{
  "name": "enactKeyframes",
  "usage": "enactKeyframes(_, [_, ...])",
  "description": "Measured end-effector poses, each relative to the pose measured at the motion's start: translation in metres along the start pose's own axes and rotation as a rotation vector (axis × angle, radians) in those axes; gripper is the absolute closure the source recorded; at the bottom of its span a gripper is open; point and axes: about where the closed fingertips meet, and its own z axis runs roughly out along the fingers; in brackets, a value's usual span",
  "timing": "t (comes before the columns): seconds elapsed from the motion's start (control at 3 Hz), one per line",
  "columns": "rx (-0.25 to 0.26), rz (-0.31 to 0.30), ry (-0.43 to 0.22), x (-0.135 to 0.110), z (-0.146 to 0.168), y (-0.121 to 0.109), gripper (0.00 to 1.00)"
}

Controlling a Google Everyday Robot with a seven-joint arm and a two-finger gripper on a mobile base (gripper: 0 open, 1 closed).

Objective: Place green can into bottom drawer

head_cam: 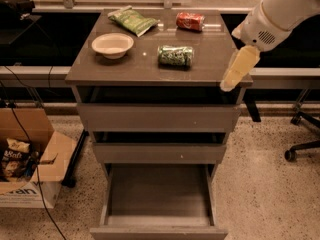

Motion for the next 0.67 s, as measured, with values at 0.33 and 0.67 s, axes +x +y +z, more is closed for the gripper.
enactKeyframes(0.33, [0.01,0.041,-0.094,-0.019,0.02,-0.009,0.0])
enactKeyframes(0.67, [0.021,0.021,-0.169,-0.063,0.047,-0.029,0.0])
